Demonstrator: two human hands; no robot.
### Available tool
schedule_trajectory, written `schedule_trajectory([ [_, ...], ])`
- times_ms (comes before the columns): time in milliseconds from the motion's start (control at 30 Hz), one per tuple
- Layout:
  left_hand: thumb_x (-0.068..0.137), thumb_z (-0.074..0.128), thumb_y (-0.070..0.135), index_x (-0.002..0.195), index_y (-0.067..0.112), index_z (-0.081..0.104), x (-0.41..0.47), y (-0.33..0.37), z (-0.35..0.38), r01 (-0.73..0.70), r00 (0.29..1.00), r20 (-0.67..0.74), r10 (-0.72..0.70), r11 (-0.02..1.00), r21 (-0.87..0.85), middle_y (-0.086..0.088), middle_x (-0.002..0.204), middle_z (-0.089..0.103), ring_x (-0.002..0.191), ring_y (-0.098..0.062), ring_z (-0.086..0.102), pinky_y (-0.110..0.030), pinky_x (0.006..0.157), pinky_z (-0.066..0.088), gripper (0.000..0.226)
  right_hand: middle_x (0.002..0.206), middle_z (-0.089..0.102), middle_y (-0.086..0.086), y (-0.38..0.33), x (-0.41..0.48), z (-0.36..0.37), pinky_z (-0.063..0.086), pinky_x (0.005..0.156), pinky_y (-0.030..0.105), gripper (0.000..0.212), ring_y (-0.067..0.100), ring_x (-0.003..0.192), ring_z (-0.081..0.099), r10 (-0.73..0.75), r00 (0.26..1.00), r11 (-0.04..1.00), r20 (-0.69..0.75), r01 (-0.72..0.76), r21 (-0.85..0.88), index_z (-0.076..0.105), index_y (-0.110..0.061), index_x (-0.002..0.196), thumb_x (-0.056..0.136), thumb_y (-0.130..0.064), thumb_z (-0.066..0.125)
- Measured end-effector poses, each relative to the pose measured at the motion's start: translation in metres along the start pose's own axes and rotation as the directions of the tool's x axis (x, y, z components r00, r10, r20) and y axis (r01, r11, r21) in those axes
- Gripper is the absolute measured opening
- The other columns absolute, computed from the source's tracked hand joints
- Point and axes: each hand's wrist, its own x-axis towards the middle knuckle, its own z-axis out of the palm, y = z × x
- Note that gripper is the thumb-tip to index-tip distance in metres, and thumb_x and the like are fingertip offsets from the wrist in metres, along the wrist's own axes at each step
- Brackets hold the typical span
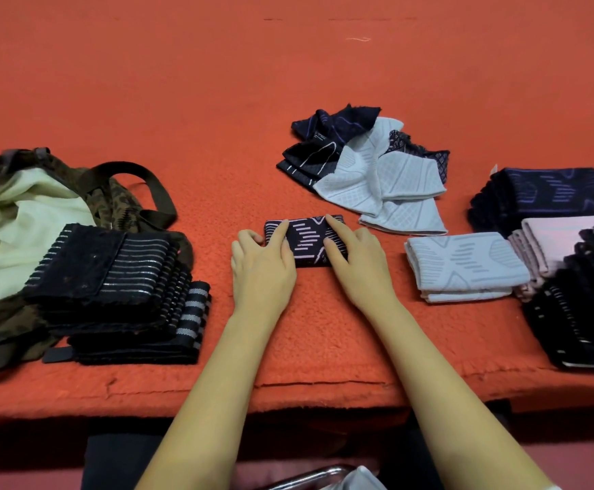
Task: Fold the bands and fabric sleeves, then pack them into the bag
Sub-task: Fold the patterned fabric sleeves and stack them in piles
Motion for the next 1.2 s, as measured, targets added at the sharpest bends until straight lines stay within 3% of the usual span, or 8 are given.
schedule_trajectory([
  [167, 0.096, 0.043, 0.035, 0.133, 0.035, 0.050, 0.008, -0.010, -0.006, -0.047, 0.995, 0.078, 0.060, 0.986, -0.160, 0.001, 0.097, 0.049, 0.102, -0.025, 0.049, -0.038, 0.097, 0.035, 0.038, 0.104, 0.041, -0.001, -0.001, 0.000, -0.002, 0.031, 0.095, 0.037, 0.048, 0.021, 0.108, 0.044, 0.000, 1.000, 0.999, 0.027, 0.001, -0.032, 0.033, -0.035, 0.145, 0.098, -0.030, 0.041],
  [333, 0.092, 0.042, 0.037, 0.131, 0.033, 0.054, 0.009, -0.015, -0.005, -0.040, 0.993, 0.086, 0.075, 0.932, -0.360, 0.002, 0.096, 0.053, 0.100, -0.021, 0.053, -0.043, 0.097, 0.039, 0.041, 0.110, 0.047, 0.003, 0.004, -0.001, -0.002, 0.033, 0.100, 0.035, 0.046, 0.020, 0.109, 0.042, -0.028, 0.999, 0.993, -0.021, 0.031, 0.116, 0.046, -0.029, 0.138, 0.093, -0.020, 0.047],
  [433, 0.094, 0.053, 0.025, 0.130, 0.027, 0.056, 0.008, -0.017, -0.004, -0.037, 0.996, 0.063, 0.067, 0.919, -0.393, 0.000, 0.107, 0.054, 0.101, -0.017, 0.053, -0.034, 0.099, 0.040, 0.036, 0.107, 0.047, 0.004, 0.003, -0.002, -0.001, 0.033, 0.099, 0.036, 0.043, 0.020, 0.106, 0.041, -0.050, 0.997, 0.990, -0.053, 0.057, 0.131, 0.051, -0.028, 0.134, 0.093, -0.016, 0.048],
  [600, 0.088, 0.062, 0.016, 0.120, 0.030, 0.059, 0.005, -0.010, -0.017, -0.016, 0.991, 0.110, 0.070, 0.903, -0.429, 0.001, 0.105, 0.052, 0.076, 0.000, 0.048, -0.021, 0.085, 0.041, 0.036, 0.103, 0.046, 0.009, -0.007, -0.013, -0.012, 0.037, 0.098, 0.041, 0.040, 0.025, 0.101, 0.045, -0.100, 0.990, 0.981, -0.094, 0.114, 0.157, 0.058, -0.021, 0.128, 0.091, -0.012, 0.048],
  [733, 0.084, 0.065, 0.014, 0.109, 0.035, 0.059, -0.010, 0.012, -0.035, -0.012, 0.959, 0.235, 0.156, 0.855, -0.519, 0.002, 0.105, 0.054, 0.076, -0.010, 0.051, -0.020, 0.076, 0.042, 0.033, 0.100, 0.050, 0.006, 0.005, -0.052, -0.042, 0.037, 0.092, 0.029, 0.037, 0.023, 0.096, 0.050, -0.126, 0.971, 0.980, -0.201, 0.154, 0.127, 0.061, -0.020, 0.124, 0.089, -0.018, 0.050],
  [900, 0.079, 0.073, 0.029, 0.104, 0.049, 0.060, -0.060, 0.050, -0.030, -0.014, 0.871, 0.382, 0.311, 0.791, -0.612, 0.002, 0.104, 0.058, 0.075, -0.008, 0.055, -0.020, 0.081, 0.046, 0.034, 0.096, 0.055, 0.001, 0.044, -0.121, -0.085, 0.030, 0.088, 0.014, 0.034, 0.017, 0.092, 0.048, -0.066, 0.937, 0.998, -0.343, 0.063, -0.022, 0.065, -0.024, 0.119, 0.089, -0.028, 0.049],
  [1067, 0.083, 0.071, 0.019, 0.109, 0.048, 0.056, -0.090, 0.080, -0.008, -0.028, 0.805, 0.446, 0.390, 0.776, -0.630, 0.003, 0.100, 0.055, 0.071, 0.001, 0.053, -0.013, 0.079, 0.042, 0.042, 0.098, 0.057, 0.001, 0.072, -0.155, -0.105, 0.042, 0.081, 0.028, 0.030, 0.021, 0.091, 0.052, 0.042, 0.915, 0.993, -0.401, -0.082, -0.081, 0.066, -0.025, 0.117, 0.089, -0.022, 0.054],
  [1200, 0.082, 0.071, 0.018, 0.120, 0.035, 0.059, -0.098, 0.097, 0.002, -0.049, 0.819, 0.428, 0.381, 0.791, -0.610, 0.007, 0.094, 0.052, 0.068, 0.005, 0.051, -0.006, 0.074, 0.037, 0.043, 0.102, 0.057, -0.001, 0.075, -0.160, -0.113, 0.053, 0.058, 0.038, 0.030, 0.023, 0.087, 0.061, 0.091, 0.896, 0.974, -0.434, -0.171, -0.150, 0.065, -0.029, 0.116, 0.088, -0.018, 0.061],
])
